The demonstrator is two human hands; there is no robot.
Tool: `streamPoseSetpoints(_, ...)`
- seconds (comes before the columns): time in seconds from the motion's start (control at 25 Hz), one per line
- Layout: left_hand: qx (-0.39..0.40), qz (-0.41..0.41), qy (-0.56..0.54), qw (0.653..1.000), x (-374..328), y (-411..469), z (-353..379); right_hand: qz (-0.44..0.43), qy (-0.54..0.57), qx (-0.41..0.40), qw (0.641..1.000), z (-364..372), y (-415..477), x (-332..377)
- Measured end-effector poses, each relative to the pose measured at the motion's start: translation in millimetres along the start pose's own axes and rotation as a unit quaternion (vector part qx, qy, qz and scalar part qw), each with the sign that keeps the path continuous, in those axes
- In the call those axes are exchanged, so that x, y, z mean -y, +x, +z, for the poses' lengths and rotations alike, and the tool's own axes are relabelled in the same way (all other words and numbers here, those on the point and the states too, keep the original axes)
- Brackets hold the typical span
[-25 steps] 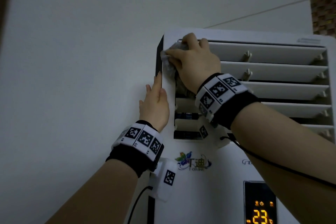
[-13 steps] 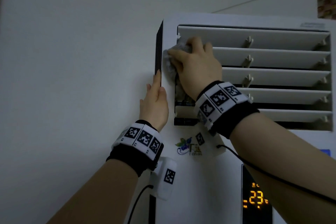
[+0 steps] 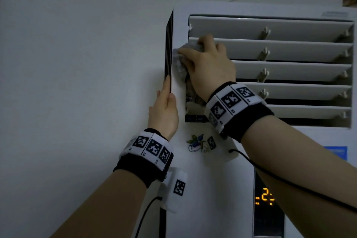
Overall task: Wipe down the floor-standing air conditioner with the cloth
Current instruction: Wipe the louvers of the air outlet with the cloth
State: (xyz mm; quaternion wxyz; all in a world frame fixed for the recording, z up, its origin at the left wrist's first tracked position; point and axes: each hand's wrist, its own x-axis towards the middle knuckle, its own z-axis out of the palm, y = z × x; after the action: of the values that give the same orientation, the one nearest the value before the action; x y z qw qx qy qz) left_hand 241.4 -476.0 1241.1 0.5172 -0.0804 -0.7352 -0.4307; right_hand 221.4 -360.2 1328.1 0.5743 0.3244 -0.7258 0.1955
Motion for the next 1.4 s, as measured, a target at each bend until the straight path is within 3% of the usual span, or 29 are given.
streamPoseSetpoints(0.08,0.001,-0.005,-0.003,1.000,3.9,-3.1,0.1,0.054,0.019,-0.010,0.998,2.8,-7.1,2.7)
streamPoseSetpoints(0.24,-0.004,-0.001,-0.014,1.000,11.4,-9.6,0.4,-0.027,-0.002,0.000,1.000,13.9,-32.9,9.4)
streamPoseSetpoints(0.36,0.001,0.003,-0.052,0.999,17.7,-15.4,-0.3,0.044,0.028,-0.030,0.998,9.1,-31.7,3.5)
streamPoseSetpoints(0.52,0.002,0.000,-0.066,0.998,22.1,-19.6,-1.6,0.027,0.059,-0.021,0.998,20.5,-54.2,8.2)
streamPoseSetpoints(0.68,0.018,-0.011,-0.077,0.997,26.0,-24.5,-3.7,0.174,0.130,-0.065,0.974,18.3,-52.2,6.0)
streamPoseSetpoints(0.88,0.026,-0.005,-0.079,0.997,27.8,-27.5,-11.0,0.037,0.091,-0.048,0.994,28.8,-83.8,21.9)
streamPoseSetpoints(1.04,0.042,-0.014,-0.090,0.995,32.8,-34.0,-14.9,0.217,0.171,-0.117,0.954,25.2,-78.6,13.7)
streamPoseSetpoints(1.2,0.050,-0.001,-0.074,0.996,34.2,-34.2,-19.2,0.088,0.141,-0.093,0.982,37.2,-100.4,37.1)
streamPoseSetpoints(1.36,0.058,-0.013,-0.076,0.995,39.6,-36.7,-26.6,0.186,0.160,-0.121,0.962,34.2,-103.4,26.2)
streamPoseSetpoints(1.4,0.060,-0.014,-0.076,0.995,39.6,-38.1,-26.8,0.163,0.160,-0.114,0.967,34.5,-105.2,27.0)
